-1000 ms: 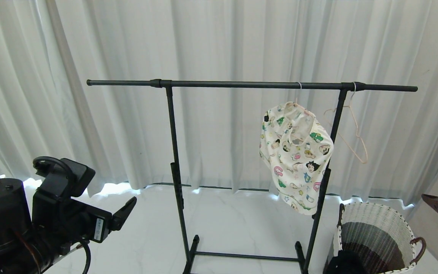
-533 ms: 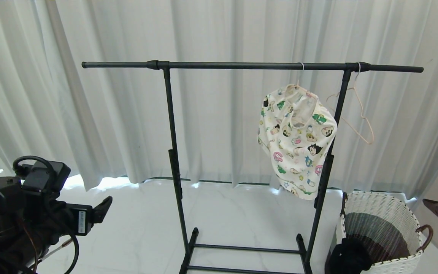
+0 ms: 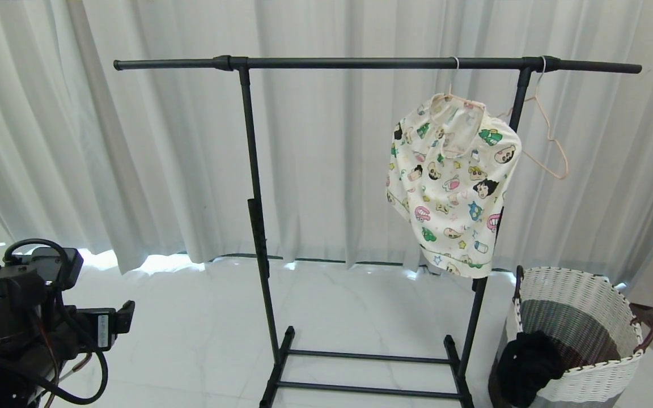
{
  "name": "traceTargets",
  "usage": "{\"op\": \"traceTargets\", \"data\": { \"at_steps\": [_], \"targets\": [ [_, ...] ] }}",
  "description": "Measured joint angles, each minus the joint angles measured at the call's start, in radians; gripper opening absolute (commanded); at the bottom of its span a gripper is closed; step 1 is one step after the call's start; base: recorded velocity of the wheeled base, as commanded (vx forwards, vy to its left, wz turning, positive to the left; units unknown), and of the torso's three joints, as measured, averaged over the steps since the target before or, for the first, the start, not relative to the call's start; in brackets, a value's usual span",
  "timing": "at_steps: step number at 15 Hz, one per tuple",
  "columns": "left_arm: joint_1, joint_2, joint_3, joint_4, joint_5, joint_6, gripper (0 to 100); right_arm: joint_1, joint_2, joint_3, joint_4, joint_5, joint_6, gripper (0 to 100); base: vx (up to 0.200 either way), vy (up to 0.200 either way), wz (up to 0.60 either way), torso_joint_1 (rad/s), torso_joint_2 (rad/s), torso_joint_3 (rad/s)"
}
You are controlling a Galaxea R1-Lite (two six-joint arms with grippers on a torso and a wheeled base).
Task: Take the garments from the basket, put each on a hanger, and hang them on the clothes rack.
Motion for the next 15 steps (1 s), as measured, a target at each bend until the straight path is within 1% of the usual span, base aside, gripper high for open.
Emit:
{"op": "traceTargets", "data": {
  "at_steps": [1,2,4,7,11,15],
  "targets": [
    [-0.014,-0.002,0.001,-0.001,-0.001,-0.007,100,0.000,-0.001,0.003,0.000,0.000,0.000,100,0.000,0.000,0.00,-0.071,0.38,0.251],
    [-0.035,-0.005,0.003,0.000,-0.004,-0.023,100,0.000,-0.002,0.004,0.002,0.000,0.001,100,0.000,0.000,0.00,0.027,0.12,-0.002],
    [-0.100,-0.007,0.003,-0.003,-0.007,-0.060,100,0.000,-0.002,0.005,-0.002,0.000,0.001,100,0.000,0.000,0.00,-0.026,0.02,0.040],
    [-0.145,-0.009,0.005,-0.003,-0.006,-0.062,100,0.000,-0.004,0.013,0.000,0.000,0.000,100,0.000,0.000,0.00,-0.056,0.10,0.085],
    [-0.163,-0.024,0.010,-0.004,-0.005,-0.063,100,0.000,-0.013,0.027,-0.003,0.000,0.000,100,0.000,-0.200,0.00,-0.006,0.02,0.015],
    [-0.209,-0.036,0.017,-0.005,-0.006,-0.062,100,0.000,-0.024,0.033,-0.002,0.000,0.000,100,0.000,-0.200,0.00,0.001,0.00,0.005]
  ]
}}
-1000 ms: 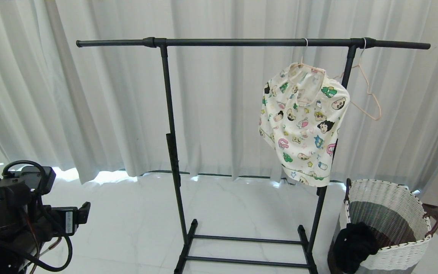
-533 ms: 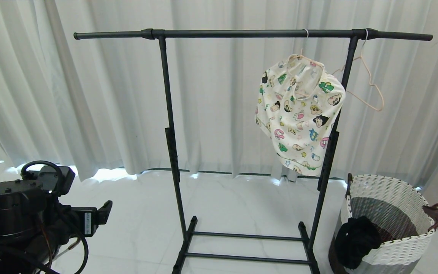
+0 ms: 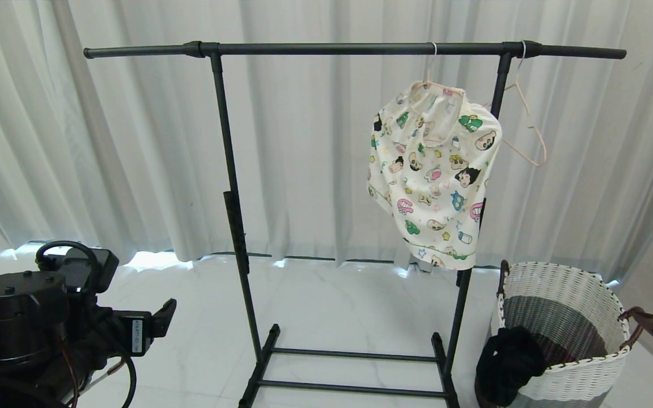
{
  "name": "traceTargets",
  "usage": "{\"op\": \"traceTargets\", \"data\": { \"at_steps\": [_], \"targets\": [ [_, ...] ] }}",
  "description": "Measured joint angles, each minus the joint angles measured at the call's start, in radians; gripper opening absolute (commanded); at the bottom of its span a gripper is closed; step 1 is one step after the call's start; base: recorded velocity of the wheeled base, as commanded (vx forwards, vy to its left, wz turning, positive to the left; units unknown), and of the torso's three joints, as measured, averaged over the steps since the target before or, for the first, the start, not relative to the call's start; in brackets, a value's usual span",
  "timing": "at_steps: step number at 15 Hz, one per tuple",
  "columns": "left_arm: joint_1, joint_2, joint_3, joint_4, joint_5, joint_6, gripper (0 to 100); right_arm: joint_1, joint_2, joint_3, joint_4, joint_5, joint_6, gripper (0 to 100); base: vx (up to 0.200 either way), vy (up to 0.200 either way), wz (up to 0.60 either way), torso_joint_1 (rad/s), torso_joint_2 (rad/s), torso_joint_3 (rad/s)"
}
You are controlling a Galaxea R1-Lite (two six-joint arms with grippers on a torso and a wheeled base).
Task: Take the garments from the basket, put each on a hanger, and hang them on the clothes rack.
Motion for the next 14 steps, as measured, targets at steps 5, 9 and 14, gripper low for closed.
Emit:
{"op": "traceTargets", "data": {
  "at_steps": [5,9,14],
  "targets": [
    [-0.010,-0.005,0.000,-0.001,0.001,0.002,100,-0.001,-0.003,0.013,0.002,0.000,0.000,100,0.000,-0.040,0.00,0.000,0.00,0.000],
    [-0.010,-0.008,0.001,0.000,0.001,0.003,100,-0.001,0.006,0.024,-0.001,0.002,-0.001,100,0.050,0.000,0.00,-0.001,0.00,0.001],
    [-0.037,-0.017,0.000,0.000,0.000,0.018,100,-0.001,0.058,0.039,-0.087,0.084,0.001,100,0.200,0.000,0.00,0.000,0.00,0.004]
  ]
}}
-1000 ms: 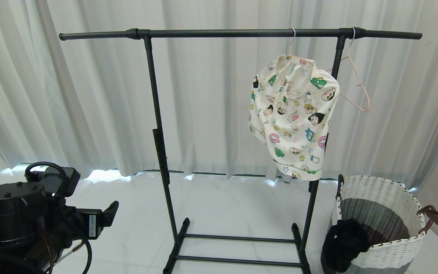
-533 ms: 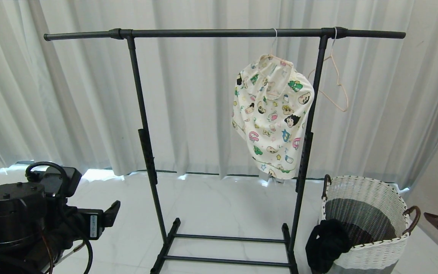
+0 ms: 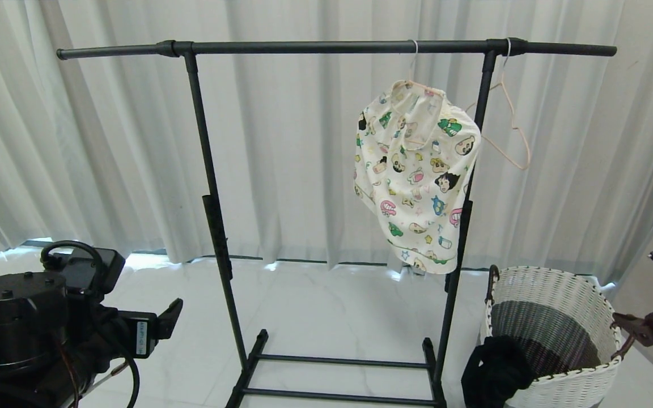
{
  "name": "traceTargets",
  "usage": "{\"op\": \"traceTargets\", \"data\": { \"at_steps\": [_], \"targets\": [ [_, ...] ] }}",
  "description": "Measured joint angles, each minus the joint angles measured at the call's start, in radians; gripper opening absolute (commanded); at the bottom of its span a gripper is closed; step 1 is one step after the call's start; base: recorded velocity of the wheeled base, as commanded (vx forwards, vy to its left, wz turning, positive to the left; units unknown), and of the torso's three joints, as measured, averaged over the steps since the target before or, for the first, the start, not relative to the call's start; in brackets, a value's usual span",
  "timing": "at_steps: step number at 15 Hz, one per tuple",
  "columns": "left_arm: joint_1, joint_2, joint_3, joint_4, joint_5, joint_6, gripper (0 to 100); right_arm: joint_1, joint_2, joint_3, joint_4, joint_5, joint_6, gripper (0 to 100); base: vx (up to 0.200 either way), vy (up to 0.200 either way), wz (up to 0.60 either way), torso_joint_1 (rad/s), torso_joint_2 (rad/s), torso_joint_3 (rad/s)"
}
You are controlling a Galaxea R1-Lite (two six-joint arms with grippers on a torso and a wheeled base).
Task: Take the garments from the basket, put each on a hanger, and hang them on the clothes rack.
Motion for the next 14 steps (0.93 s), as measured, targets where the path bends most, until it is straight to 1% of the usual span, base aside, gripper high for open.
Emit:
{"op": "traceTargets", "data": {
  "at_steps": [3,6,9,11,14],
  "targets": [
    [-0.014,-0.001,-0.001,-0.001,0.000,-0.001,100,-0.001,0.074,0.005,-0.051,0.018,0.000,100,0.200,0.000,0.00,0.002,0.00,0.005],
    [-0.014,-0.001,-0.003,0.000,0.000,-0.001,100,0.000,0.170,0.045,-0.159,0.021,0.000,100,0.200,0.000,0.00,0.004,0.00,0.001],
    [-0.014,0.002,0.009,-0.001,0.002,-0.002,100,0.000,0.298,0.142,-0.320,0.058,-0.016,100,0.000,0.000,0.00,0.000,0.00,0.000],
    [-0.016,0.004,0.014,0.000,0.003,-0.002,100,-0.011,0.374,0.205,-0.350,0.087,-0.054,100,0.000,0.000,0.00,0.000,0.00,0.000],
    [-0.019,0.000,0.016,0.000,0.010,-0.002,100,-0.017,0.462,0.249,-0.356,0.164,-0.081,100,0.000,0.000,0.00,0.000,0.00,0.000]
  ]
}}
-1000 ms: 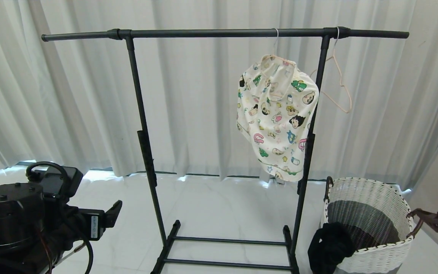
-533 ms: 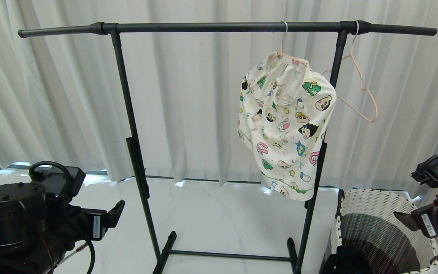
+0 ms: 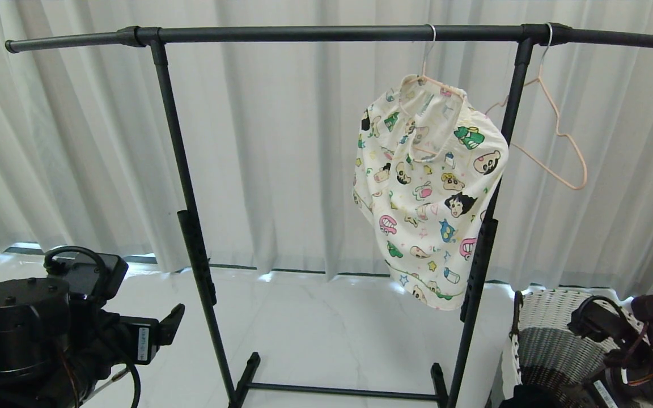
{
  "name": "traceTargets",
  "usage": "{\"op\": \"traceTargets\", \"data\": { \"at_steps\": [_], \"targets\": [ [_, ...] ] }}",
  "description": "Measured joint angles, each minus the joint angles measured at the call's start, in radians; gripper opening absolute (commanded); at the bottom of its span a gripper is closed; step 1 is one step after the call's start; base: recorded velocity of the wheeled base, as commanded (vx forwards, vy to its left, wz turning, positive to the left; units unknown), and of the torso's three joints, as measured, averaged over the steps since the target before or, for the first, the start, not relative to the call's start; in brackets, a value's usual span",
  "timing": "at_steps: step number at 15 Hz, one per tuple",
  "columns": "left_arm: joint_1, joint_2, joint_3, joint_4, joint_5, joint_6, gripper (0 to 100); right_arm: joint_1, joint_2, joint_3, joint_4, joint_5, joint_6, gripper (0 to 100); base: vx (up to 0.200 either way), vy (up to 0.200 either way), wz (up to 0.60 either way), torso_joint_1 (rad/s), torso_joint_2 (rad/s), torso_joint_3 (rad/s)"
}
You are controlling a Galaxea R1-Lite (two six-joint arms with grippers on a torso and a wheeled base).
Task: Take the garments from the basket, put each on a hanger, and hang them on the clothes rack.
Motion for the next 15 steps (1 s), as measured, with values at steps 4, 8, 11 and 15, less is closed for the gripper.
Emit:
{"op": "traceTargets", "data": {
  "at_steps": [4,8,11,15],
  "targets": [
    [-0.019,-0.020,0.020,-0.001,0.066,0.001,100,-0.002,0.124,0.048,-0.128,0.035,-0.036,100,0.000,0.000,0.00,0.000,0.00,0.000],
    [-0.102,-0.033,0.036,0.000,0.132,0.000,100,-0.004,0.279,0.118,-0.363,0.037,-0.071,100,0.000,0.000,0.00,0.000,0.00,0.000],
    [-0.134,-0.035,0.037,0.000,0.146,0.001,100,-0.005,0.364,0.118,-0.389,0.036,-0.082,100,0.000,0.000,0.00,0.000,0.00,0.000],
    [-0.139,-0.038,0.036,0.000,0.159,0.001,100,-0.012,0.457,0.097,-0.524,0.041,-0.082,100,0.000,0.000,0.00,0.000,0.00,0.000]
  ]
}}
